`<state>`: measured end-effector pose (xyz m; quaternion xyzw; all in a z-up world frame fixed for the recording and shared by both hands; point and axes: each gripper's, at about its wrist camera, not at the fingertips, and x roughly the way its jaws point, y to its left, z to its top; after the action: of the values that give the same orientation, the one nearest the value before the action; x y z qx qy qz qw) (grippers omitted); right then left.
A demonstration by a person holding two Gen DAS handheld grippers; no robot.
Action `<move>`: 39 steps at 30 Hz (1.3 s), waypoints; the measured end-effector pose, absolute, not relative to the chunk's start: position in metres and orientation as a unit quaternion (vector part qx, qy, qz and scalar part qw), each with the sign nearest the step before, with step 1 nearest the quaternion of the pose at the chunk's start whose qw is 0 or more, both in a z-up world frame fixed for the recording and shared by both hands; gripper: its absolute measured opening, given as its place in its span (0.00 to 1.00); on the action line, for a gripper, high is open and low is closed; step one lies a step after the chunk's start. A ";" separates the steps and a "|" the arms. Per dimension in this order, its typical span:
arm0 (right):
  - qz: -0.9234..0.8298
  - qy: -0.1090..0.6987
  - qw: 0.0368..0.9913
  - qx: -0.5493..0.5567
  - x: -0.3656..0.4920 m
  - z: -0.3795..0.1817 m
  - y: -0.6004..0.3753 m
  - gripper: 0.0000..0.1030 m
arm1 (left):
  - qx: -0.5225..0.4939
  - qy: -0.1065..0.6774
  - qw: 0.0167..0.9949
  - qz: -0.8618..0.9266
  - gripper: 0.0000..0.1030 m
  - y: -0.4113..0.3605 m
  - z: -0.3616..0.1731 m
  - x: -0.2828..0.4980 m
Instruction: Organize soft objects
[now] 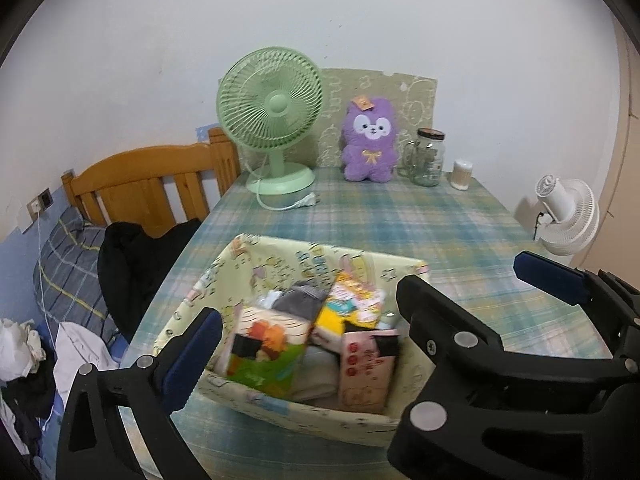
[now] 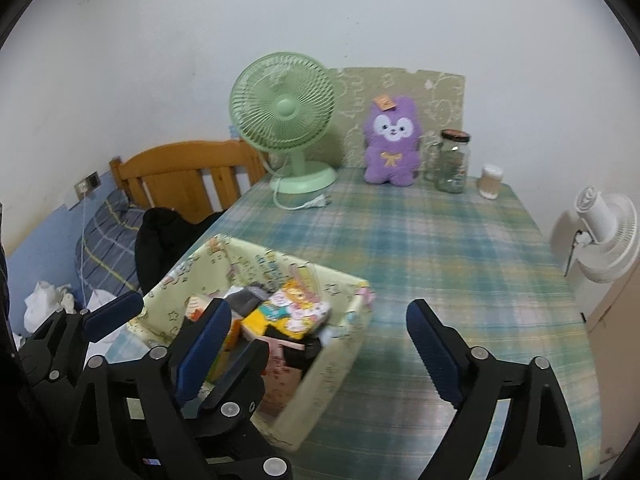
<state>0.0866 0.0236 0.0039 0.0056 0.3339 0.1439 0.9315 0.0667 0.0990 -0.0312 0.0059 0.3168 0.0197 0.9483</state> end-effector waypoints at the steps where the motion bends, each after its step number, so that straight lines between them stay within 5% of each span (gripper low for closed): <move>1: 0.140 0.331 0.933 0.009 0.085 0.007 0.018 0.91 | 0.009 0.314 0.949 0.017 1.00 0.094 -0.028 0.066; 39: 0.016 0.203 0.979 0.032 0.001 0.087 -0.112 0.98 | 0.009 0.235 0.972 0.005 1.00 0.021 0.043 0.005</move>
<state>0.0008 -0.1122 0.0873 0.0323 0.2029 0.0156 0.9785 0.0055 0.0205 0.0426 0.0091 0.2353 0.0050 0.9719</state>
